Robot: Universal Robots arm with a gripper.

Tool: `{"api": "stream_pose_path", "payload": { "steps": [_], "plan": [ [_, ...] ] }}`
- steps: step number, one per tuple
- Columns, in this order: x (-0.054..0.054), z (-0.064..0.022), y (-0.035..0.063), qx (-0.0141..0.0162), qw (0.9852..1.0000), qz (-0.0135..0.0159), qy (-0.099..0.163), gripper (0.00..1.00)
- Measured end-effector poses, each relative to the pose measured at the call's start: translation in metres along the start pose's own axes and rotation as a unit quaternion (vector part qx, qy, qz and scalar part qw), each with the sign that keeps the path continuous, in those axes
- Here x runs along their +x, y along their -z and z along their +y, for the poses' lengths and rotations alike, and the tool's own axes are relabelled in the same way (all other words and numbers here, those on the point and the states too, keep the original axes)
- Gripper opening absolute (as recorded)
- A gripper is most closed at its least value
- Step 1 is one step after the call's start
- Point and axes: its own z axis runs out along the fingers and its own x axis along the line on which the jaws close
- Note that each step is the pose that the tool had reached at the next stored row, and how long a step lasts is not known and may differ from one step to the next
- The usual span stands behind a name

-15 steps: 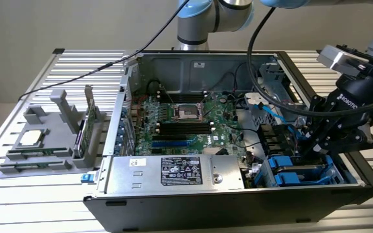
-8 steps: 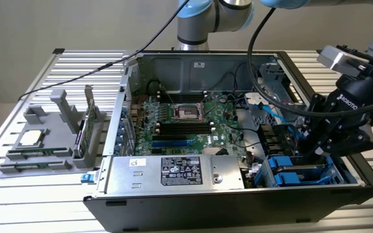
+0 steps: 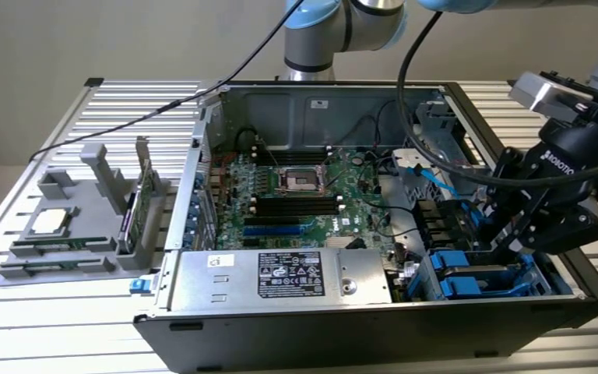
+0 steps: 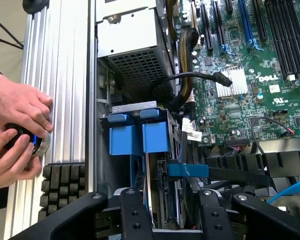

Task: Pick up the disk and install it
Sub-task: 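Insert the first disk wire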

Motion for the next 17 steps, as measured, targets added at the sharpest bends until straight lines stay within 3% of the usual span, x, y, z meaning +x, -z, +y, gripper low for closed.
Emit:
{"api": "stream_pose_path", "payload": {
  "steps": [7,11,13,17],
  "plan": [
    [0.0012,0.0016,0.0049,0.0001,1.0000,-0.0002,0.001,0.44],
    [0.0013,0.0018,0.0053,0.0016,1.0000,0.0010,0.007,0.44],
    [0.0013,0.0018,0.0054,0.0063,0.9999,0.0020,0.012,0.44],
    [0.0013,0.0018,0.0052,0.0180,0.9994,0.0011,0.029,0.44]
  ]
}}
